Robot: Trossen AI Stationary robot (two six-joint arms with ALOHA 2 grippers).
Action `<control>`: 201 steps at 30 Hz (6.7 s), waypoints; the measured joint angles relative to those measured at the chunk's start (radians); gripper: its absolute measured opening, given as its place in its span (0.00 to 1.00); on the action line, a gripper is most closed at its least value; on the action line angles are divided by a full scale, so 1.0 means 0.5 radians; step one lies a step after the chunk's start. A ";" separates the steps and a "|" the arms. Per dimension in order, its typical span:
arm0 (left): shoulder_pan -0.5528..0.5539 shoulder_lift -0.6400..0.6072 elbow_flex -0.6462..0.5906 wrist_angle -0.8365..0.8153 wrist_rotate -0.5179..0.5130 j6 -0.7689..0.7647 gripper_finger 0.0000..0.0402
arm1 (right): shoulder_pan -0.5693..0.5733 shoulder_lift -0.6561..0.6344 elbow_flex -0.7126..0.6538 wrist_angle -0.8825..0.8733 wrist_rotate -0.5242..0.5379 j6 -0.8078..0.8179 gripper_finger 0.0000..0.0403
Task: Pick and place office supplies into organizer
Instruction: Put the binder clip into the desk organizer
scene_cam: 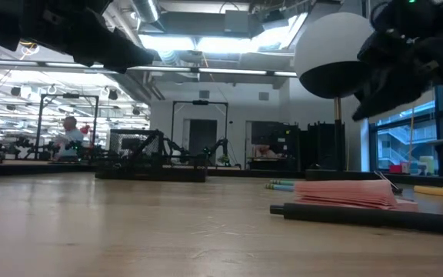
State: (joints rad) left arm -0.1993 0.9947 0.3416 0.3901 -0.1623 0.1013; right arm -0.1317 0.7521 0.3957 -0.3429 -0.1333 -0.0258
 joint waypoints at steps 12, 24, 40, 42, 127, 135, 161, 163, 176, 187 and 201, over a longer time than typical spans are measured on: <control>0.000 0.000 0.000 -0.079 -0.007 0.000 0.24 | 0.090 0.381 0.153 -0.095 0.017 0.339 0.20; 0.000 0.000 0.000 -0.102 -0.007 -0.001 0.24 | 0.090 0.381 0.153 -0.112 0.006 0.096 0.37; 0.001 0.000 -0.023 -0.106 -0.007 -0.015 0.24 | 0.091 0.430 0.144 -0.166 0.002 0.250 0.52; 0.001 0.000 -0.051 -0.108 -0.007 -0.018 0.24 | 0.091 0.478 0.144 -0.173 0.003 0.250 0.52; 0.024 0.000 -0.073 -0.120 -0.051 -0.025 0.24 | 0.091 0.994 0.316 -0.378 -0.158 0.165 0.12; 0.024 0.000 -0.073 -0.119 -0.051 -0.072 0.24 | 0.086 0.995 0.317 -0.375 -0.142 0.235 0.12; 0.024 0.001 -0.073 -0.118 -0.051 -0.072 0.24 | 0.101 0.995 0.318 -0.406 -0.194 0.403 0.27; 0.024 0.000 -0.073 -0.118 -0.051 -0.072 0.24 | 0.101 0.995 0.318 -0.439 -0.194 0.404 0.27; 0.024 0.001 -0.073 -0.119 -0.051 -0.072 0.24 | 0.101 0.995 0.294 -0.471 -0.142 0.410 0.26; 0.024 0.001 -0.073 -0.120 -0.051 -0.072 0.24 | 0.101 0.993 0.297 -0.457 -0.194 0.406 0.06; 0.024 0.001 -0.073 -0.121 -0.051 -0.071 0.24 | 0.101 0.998 0.288 -0.094 -0.209 0.451 0.00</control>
State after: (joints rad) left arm -0.1875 0.9951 0.3050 0.3298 -0.1879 0.0658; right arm -0.0814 1.2510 0.5396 -0.3896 -0.2376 0.1998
